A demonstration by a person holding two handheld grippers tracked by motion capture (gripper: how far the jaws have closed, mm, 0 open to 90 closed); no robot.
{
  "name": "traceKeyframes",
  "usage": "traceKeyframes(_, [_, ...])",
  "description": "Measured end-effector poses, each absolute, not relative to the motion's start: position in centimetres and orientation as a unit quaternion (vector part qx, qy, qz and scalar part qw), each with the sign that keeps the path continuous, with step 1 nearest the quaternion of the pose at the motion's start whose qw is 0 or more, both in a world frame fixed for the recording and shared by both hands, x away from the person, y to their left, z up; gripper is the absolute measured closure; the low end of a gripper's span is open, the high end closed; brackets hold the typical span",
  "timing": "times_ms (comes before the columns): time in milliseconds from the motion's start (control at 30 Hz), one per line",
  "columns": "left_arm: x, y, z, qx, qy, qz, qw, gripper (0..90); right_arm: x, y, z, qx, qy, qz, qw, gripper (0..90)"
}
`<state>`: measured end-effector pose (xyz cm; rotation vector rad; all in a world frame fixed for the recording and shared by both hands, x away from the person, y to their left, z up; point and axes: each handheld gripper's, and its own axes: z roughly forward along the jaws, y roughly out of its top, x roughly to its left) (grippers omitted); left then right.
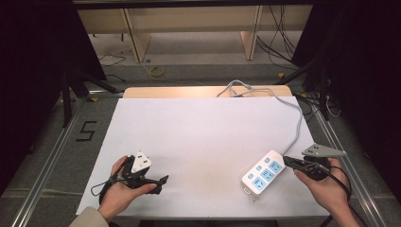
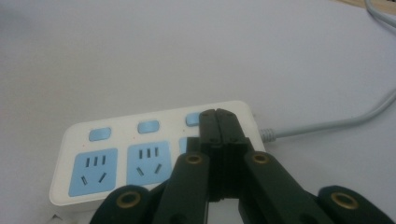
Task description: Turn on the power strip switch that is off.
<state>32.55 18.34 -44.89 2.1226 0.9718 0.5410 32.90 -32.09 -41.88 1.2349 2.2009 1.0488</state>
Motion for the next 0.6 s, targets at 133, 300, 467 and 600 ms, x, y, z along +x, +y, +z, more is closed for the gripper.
traceKeyframes(133, [32.6, 18.3, -44.9, 0.825, 0.378, 0.21, 0.365, 4.7, 33.2, -31.9, -41.7, 0.442, 0.792, 0.371, 0.201, 90.0])
traceKeyframes(300, [32.6, 18.4, -44.9, 0.824, 0.378, 0.21, 0.365, 4.9, 33.6, -31.8, -41.5, 0.443, 0.794, 0.367, 0.198, 90.0])
traceKeyframes(467, [32.6, 18.3, -44.9, 0.825, 0.377, 0.211, 0.365, 5.0, 33.9, -31.7, -41.4, 0.446, 0.796, 0.361, 0.194, 90.0])
traceKeyframes(600, [32.6, 18.3, -44.9, 0.824, 0.379, 0.21, 0.365, 5.1, 34.1, -31.6, -41.3, 0.446, 0.798, 0.358, 0.189, 90.0])
